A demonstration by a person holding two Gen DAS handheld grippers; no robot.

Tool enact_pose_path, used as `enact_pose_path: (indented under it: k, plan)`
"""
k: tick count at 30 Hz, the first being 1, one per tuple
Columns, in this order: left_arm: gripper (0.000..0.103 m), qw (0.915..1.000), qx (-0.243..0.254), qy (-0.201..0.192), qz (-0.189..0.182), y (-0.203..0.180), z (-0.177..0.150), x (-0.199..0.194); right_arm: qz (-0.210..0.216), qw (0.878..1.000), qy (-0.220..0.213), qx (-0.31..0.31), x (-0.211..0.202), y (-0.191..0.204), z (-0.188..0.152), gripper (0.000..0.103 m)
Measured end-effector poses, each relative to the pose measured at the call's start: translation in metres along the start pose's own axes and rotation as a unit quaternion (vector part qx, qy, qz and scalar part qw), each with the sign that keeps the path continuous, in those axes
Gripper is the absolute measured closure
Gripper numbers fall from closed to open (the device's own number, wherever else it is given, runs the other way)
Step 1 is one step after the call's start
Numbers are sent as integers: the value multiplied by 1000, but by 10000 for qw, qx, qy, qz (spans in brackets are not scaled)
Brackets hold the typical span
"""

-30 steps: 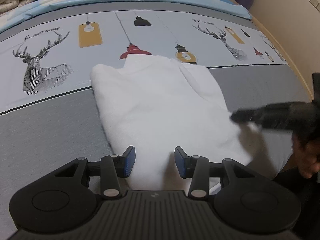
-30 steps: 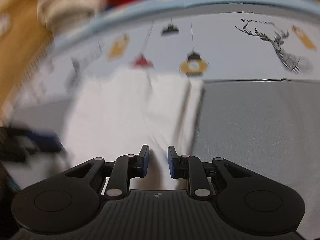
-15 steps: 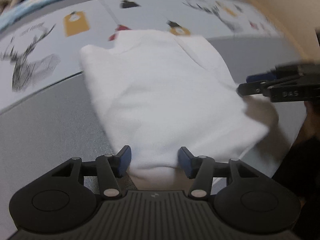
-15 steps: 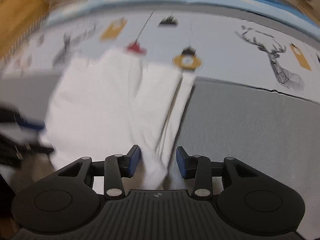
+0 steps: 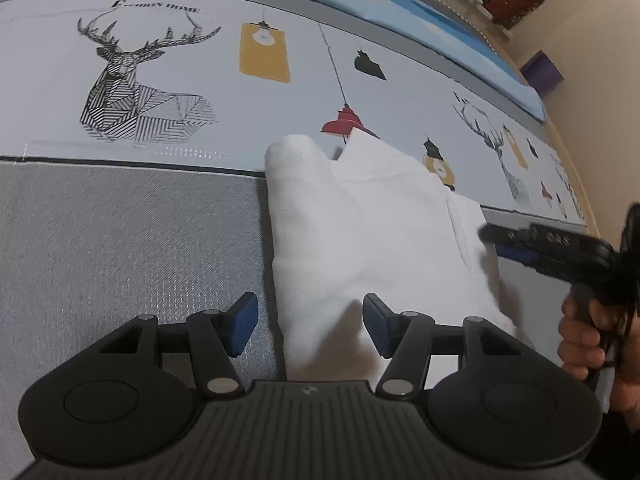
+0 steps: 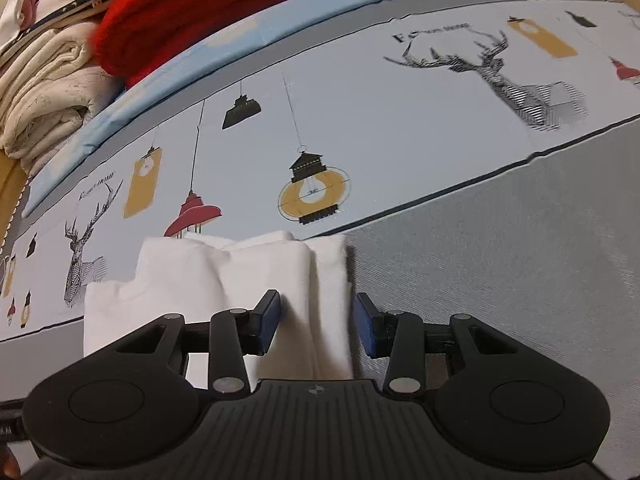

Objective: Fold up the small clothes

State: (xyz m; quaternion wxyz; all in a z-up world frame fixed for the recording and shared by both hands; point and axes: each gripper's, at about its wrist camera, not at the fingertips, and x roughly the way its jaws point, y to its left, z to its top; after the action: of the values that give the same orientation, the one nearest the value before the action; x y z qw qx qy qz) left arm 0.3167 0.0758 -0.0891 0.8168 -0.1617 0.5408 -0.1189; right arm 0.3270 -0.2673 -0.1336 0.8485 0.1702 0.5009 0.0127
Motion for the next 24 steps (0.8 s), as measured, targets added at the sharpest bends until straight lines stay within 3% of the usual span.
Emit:
enact_pose_path:
  k: [1, 2, 6, 9, 12, 13, 14, 17, 20, 24]
  plan:
    - [40, 10000, 19, 1, -8, 0, -2, 1, 45, 10000, -32, -29, 2, 3, 1, 72]
    - [40, 10000, 34, 5, -14, 0, -2, 1, 117, 9999, -69, -75, 4, 5, 2, 95]
    - [40, 10000, -3, -6, -2, 3, 0, 3, 179, 9987, -459, -145, -3, 9, 5, 100]
    - [40, 10000, -44, 2, -11, 2, 0, 4, -171, 9986, -505, 34, 0, 2, 8, 100]
    - [40, 10000, -32, 43, -19, 0, -1, 8, -436, 9985, -338, 72, 4, -1, 6, 99]
    - [40, 10000, -42, 58, -28, 0, -1, 10, -460, 9982, -374, 89, 2, -2, 6, 94]
    - [40, 9999, -83, 73, -31, 0, -1, 12, -482, 9978, -431, 122, -2, -3, 6, 82]
    - [40, 9993, -348, 95, -47, 7, 1, 18, -309, 9973, -496, 449, -13, -10, 3, 59]
    - [38, 9979, -622, 115, -157, 14, 4, 24, 191, 9973, -89, 703, -10, -18, -1, 57]
    - [38, 9962, -815, 169, -242, 17, 6, 34, 103, 9975, 479, 515, 7, -14, -11, 55]
